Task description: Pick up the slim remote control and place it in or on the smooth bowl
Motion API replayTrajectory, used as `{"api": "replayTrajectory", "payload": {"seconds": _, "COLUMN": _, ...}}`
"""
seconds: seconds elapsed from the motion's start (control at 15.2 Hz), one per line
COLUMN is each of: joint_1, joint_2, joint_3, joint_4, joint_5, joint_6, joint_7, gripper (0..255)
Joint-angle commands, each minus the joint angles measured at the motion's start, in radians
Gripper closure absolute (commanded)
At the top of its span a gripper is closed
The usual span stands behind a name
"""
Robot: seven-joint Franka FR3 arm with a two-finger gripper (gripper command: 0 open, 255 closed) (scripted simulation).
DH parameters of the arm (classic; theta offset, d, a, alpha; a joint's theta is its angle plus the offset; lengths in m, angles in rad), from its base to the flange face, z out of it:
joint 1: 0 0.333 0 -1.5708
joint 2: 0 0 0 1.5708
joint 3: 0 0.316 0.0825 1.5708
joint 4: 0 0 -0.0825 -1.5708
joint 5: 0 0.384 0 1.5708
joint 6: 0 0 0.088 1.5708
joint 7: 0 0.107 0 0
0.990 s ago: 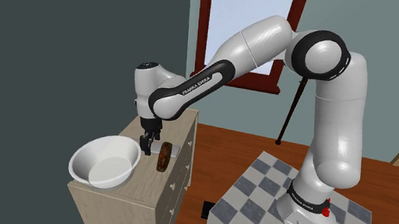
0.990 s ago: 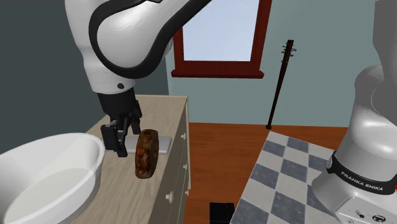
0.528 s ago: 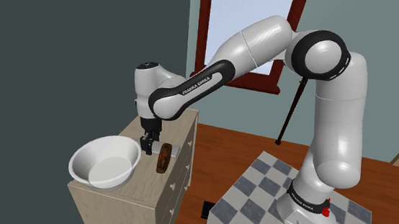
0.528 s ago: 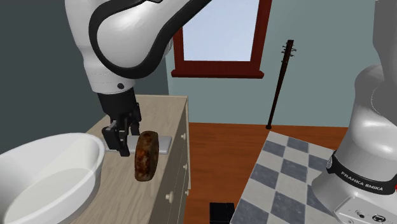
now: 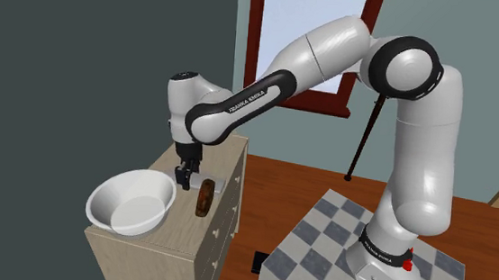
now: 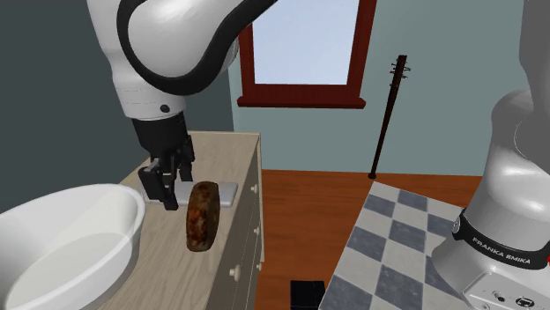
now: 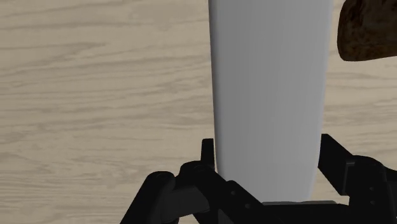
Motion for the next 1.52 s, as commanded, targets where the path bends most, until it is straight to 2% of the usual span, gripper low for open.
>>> {"api": "replayTrajectory", "payload": {"seconds": 0.0, "joint_1": -0.001, "joint_2": -0.013, "joint_3": 0.003, "joint_4": 0.011, "joint_5": 0.006, "joint_6": -0.023, "joint_7": -0.003, "gripper": 255}}
{"api": "replayTrajectory", "payload": {"seconds": 1.45, "joint_1": -0.009, "joint_2": -0.111, "joint_3": 0.017, "joint_4": 0.184, "joint_5": 0.052, "joint_6": -0.288, "joint_7": -0.035, "gripper": 255}}
